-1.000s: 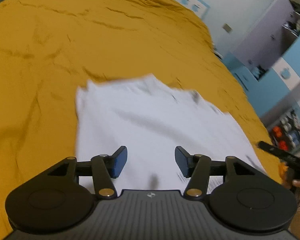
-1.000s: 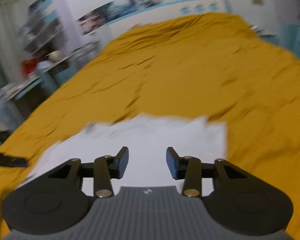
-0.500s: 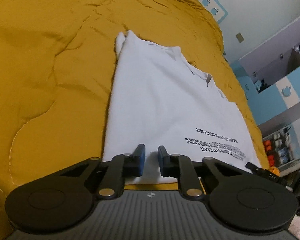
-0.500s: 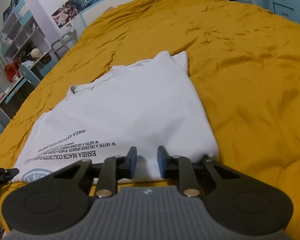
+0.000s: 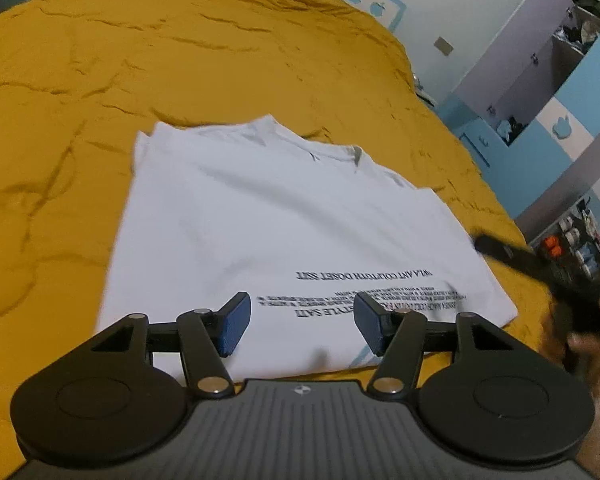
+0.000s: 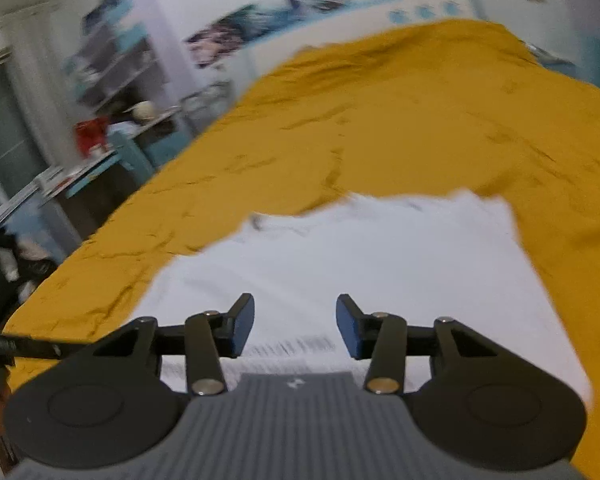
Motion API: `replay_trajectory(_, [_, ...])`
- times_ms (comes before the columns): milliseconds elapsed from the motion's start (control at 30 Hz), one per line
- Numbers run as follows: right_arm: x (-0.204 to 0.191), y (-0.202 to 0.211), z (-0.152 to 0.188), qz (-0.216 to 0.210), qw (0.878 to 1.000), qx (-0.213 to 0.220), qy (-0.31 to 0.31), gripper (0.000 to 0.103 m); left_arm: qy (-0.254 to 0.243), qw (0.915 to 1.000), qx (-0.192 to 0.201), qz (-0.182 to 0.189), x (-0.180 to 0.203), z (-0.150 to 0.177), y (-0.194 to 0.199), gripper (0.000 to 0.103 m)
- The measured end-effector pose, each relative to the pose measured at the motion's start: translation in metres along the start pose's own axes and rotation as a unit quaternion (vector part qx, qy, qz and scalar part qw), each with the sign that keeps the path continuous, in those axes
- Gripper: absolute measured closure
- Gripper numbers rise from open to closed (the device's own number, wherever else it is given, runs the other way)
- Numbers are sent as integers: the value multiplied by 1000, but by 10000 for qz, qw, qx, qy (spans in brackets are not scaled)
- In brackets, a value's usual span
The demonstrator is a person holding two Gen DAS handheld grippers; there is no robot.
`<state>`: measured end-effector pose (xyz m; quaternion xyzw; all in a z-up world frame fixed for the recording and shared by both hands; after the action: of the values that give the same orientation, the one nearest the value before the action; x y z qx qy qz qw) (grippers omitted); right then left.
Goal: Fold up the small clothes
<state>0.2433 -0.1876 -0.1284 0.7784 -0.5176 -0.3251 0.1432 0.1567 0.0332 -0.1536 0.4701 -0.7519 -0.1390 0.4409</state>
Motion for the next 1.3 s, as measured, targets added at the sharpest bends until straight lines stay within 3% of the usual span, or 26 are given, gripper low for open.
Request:
replay_trajectory(100, [-9, -46, -8, -711, 9955, -485, -399, 59, 118, 9998, -130, 21, -3, 5, -14, 33])
replay_trajectory(200, [-12, -90, -5, -1063, 9869, -995, -696, 59, 106, 9995, -277, -92, -9, 11, -24, 32])
replay_trajectory(267, [-9, -117, 5, -1129, 9805, -1403, -787, 58, 152, 9990, -417, -61, -14, 16, -30, 31])
replay_trajectory(367, [16, -152, 15, -728, 9772, -1700, -1041, 63, 207, 9987, -454, 73, -18, 18, -32, 30])
replay_trajectory(467, [49, -170, 2, -503, 9751, -1489, -1565, 76, 288, 9985, -417, 201, -20, 20, -28, 30])
replay_trajectory(533, [70, -176, -7, -144, 9776, -1247, -1690, 76, 341, 9984, -375, 254, -21, 22, -26, 30])
replay_trajectory(600, [79, -183, -8, -105, 9726, -1339, -1896, 79, 306, 9986, -344, 250, -20, 22, -23, 30])
replay_trajectory(700, [73, -187, -10, 125, 9774, -1391, -1585, 80, 223, 9989, -334, 239, -18, 19, -15, 30])
replay_trajectory(733, [67, -187, -14, 224, 9792, -1366, -1481, 78, 184, 9990, -337, 244, -18, 16, -12, 30])
replay_trajectory(800, [51, -180, -24, 156, 9831, -1162, -1407, 58, 120, 9994, -253, 201, -20, 11, -3, 29])
replay_trajectory(967, [14, -195, -49, -31, 9881, -871, -1270, 57, 275, 9991, -104, 304, -28, 4, 3, 24])
replay_trajectory(1067, [9, -222, -59, 192, 9861, -801, -1442, 57, 334, 9987, -359, 158, -39, 16, -8, 24])
replay_trajectory(1167, [13, -244, -67, 309, 9818, -629, -1766, 57, 93, 9995, -203, 215, -40, 24, -7, 24])
replay_trajectory(1300, [9, -266, -69, 463, 9766, -747, -1963, 52, -38, 9995, -121, 275, -39, 27, -6, 20])
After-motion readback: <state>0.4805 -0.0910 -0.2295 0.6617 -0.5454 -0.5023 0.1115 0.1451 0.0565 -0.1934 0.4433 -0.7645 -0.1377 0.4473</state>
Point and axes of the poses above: each gripper's, at about its wrist camera, not at the fingertips, and y roughly against the way its jaws point, x to its right, z to its underside, the point moved 10 cm from there along -y, roughly the way its jaws point, and after that the axes turned 5 degrees about z, right-handed, at the moved point
